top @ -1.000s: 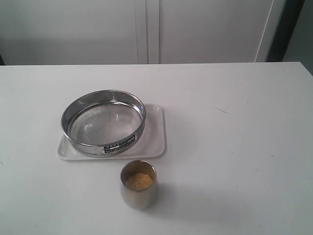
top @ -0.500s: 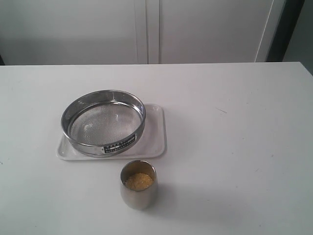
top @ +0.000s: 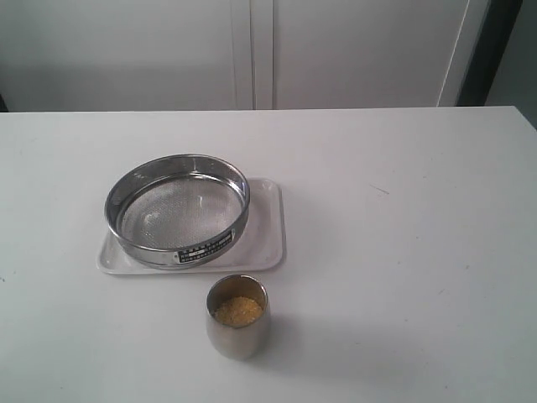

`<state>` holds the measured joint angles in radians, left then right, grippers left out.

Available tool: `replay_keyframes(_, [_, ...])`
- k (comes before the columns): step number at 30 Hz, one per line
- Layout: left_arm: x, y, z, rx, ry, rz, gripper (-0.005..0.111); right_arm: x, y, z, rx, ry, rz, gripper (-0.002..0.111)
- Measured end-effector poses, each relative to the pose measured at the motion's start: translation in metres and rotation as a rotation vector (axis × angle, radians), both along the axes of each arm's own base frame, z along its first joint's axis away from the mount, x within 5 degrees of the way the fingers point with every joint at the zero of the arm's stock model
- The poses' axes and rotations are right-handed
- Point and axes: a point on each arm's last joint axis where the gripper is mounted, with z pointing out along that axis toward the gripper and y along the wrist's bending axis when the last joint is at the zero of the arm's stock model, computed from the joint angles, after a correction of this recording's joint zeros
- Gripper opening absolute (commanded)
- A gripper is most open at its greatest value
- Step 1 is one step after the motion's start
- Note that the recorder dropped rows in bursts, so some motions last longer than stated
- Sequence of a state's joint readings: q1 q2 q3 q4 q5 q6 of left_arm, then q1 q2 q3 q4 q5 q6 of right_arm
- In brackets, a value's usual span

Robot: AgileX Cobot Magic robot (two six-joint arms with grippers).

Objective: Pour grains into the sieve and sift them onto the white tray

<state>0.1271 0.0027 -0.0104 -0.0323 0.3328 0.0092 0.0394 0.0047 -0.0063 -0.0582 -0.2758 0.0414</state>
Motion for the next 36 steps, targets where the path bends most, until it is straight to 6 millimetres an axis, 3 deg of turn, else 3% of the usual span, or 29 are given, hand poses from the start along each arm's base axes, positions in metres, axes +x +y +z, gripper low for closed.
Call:
replay_keyframes(24, [0.0, 0.0, 0.0, 0.0, 0.0, 0.0, 0.0, 0.001, 0.0, -0.001, 0.016, 0.029, 0.004, 0.0])
replay_keyframes(36, [0.0, 0.0, 0.0, 0.0, 0.0, 0.0, 0.0, -0.005, -0.001, 0.028, 0.038, 0.079, 0.001, 0.0])
